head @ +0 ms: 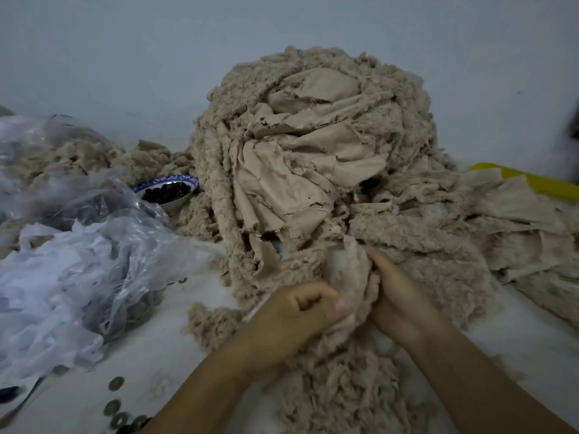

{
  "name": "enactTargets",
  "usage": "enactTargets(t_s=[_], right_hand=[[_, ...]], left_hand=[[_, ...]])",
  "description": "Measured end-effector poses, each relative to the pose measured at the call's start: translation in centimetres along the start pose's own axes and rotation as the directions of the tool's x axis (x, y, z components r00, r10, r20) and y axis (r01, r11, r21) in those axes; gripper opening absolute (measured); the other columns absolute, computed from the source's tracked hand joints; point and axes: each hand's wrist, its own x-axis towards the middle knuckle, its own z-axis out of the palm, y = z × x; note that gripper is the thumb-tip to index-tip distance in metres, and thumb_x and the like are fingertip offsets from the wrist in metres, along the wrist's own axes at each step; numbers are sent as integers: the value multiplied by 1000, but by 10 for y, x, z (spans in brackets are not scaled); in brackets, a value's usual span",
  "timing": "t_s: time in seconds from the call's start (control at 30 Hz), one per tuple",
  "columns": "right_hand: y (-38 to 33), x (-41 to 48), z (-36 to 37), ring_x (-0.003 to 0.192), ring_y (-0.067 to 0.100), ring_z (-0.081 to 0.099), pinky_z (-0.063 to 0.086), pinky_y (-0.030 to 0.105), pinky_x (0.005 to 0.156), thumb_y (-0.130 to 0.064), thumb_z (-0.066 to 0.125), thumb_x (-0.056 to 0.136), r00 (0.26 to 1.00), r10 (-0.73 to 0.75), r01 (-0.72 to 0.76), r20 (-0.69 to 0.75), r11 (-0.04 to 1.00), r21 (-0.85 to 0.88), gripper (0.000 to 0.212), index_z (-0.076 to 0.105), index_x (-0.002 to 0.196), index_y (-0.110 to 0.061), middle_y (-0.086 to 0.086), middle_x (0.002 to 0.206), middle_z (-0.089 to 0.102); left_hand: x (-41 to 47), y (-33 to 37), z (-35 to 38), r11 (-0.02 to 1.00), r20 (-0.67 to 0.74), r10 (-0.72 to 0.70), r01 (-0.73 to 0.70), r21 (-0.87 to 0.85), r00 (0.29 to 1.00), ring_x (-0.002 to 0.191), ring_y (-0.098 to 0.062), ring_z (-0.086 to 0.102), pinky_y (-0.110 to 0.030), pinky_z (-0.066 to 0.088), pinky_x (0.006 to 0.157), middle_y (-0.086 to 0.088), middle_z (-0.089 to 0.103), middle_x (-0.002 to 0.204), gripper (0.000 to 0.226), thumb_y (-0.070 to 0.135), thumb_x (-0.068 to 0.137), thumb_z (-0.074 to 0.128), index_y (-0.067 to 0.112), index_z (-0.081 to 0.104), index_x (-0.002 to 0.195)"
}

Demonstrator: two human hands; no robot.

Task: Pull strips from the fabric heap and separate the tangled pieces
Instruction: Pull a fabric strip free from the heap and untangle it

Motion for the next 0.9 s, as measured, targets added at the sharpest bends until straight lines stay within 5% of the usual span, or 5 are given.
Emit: enactTargets(t_s=[0.2, 0.33, 0.63, 0.8, 0.9], right_hand=[[-9, -10, -3, 128, 27, 57, 50, 38, 103, -42, 47, 98, 938, -207, 150, 278, 966, 211, 55, 52, 140, -6, 16, 138, 59], [1, -10, 2, 117, 25, 65, 57, 32, 87, -32, 50, 98, 935, -217, 179, 282, 972, 152, 47, 56, 132, 0, 17, 129, 65], [6, -6, 5, 82, 15, 69, 55, 25, 60, -38, 46, 98, 962, -208, 186, 179, 973, 134, 48, 59, 129, -4, 11, 110, 72], [15, -12, 14, 75, 15, 65, 56, 31, 68, -71, 66, 72, 950, -184, 230, 251, 958, -171, 76, 61, 128, -20, 6, 103, 70], [22, -16, 20, 108, 6, 67, 55, 25, 88, -72, 75, 68, 886, -269, 398, 377, 859, -321, 67, 52, 128, -52, -17, 123, 68]], left_hand=[[0, -1, -21, 908, -201, -101, 8, -418, 974, 59, -14, 67, -24, 54, 52, -5, 69, 70, 21, 37, 70, 81, 19, 73, 76], [8, -13, -32, 760, -325, -232, -38, -649, 917, 66, -18, 68, -26, 56, 56, -12, 67, 77, 48, 31, 68, 79, 4, 68, 106], [12, -19, -36, 759, -360, -220, -73, -647, 907, 41, -12, 59, -18, 48, 42, -4, 62, 53, 30, 28, 88, 63, 13, 72, 64], [15, -22, -24, 813, -406, -210, -72, -578, 890, 111, -36, 68, -48, 55, 95, -22, 71, 116, 33, 34, 95, 58, 10, 75, 110], [18, -22, -17, 833, -416, -170, -96, -545, 894, 112, -32, 68, -40, 58, 92, -19, 71, 119, 31, 29, 94, 57, 12, 74, 112]])
